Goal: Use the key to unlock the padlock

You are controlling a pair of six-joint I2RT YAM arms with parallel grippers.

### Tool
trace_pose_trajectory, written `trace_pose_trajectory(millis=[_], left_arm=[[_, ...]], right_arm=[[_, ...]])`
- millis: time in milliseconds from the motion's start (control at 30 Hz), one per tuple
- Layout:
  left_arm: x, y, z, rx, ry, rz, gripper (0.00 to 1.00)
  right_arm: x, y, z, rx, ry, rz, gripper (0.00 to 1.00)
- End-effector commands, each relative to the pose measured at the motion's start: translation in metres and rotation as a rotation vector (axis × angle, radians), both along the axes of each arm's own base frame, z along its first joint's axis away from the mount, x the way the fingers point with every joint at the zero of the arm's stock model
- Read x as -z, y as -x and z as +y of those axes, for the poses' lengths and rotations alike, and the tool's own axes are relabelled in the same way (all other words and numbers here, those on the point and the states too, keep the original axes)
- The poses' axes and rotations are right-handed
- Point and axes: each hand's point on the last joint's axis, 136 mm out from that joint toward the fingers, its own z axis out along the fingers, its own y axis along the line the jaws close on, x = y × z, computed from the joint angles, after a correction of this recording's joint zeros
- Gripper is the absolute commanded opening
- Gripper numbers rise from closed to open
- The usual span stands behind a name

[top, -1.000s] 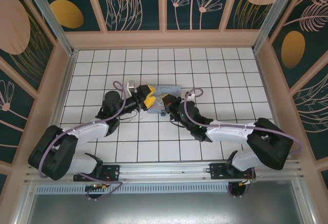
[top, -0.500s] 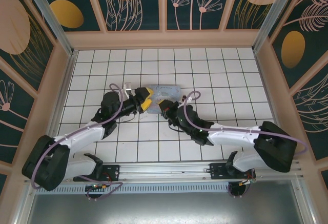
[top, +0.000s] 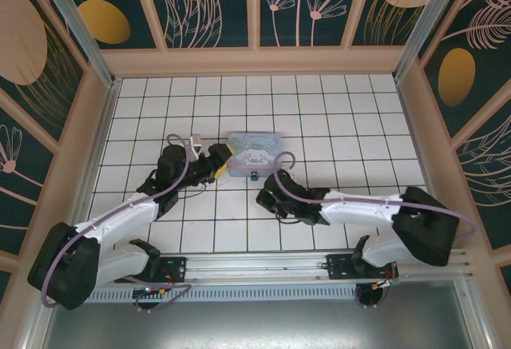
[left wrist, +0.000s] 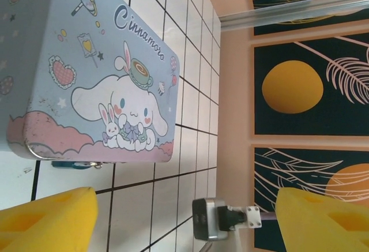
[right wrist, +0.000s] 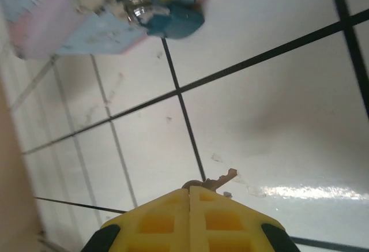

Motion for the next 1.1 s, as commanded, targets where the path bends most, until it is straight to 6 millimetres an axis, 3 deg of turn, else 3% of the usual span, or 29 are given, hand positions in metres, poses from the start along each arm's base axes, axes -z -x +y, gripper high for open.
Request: trace_pose_trajectory(millis=[0,167,333,533,733,1067], left_arm=[[-0.005,0.002,0.002,0.005,-0.025,-0.035,0.81],[-0.008,0.005,0.004,0.004,-0.028,-0.041,0.82],[-0.011,0.005,0.005,-0.003,-0.029,-0.050,0.82],[-0.014,0.001,0.006,-0.012,-0.047,-0.064,0.84],[-0.018,-0.013,0.020,-0.051,-0.080,-0.076,0.89],[-0.018,-0.029,0.050,-0.115,-0.091,-0.070,0.91]], right_arm=[[0.018,0.007,0.002,-0.135,0.156,0.041,0.00],[0.031,-0.002,0.020,-0.201,0.245,0.047,0.00],[0.017,-0.011,0.032,-0.185,0.253,0.003,0.33],[0.001,-0.009,0.030,-0.085,0.223,-0.021,0.48],[0.006,-0.002,0.040,-0.120,0.302,-0.043,0.55],[0.019,-0.019,0.046,-0.135,0.424,-0.057,0.52]])
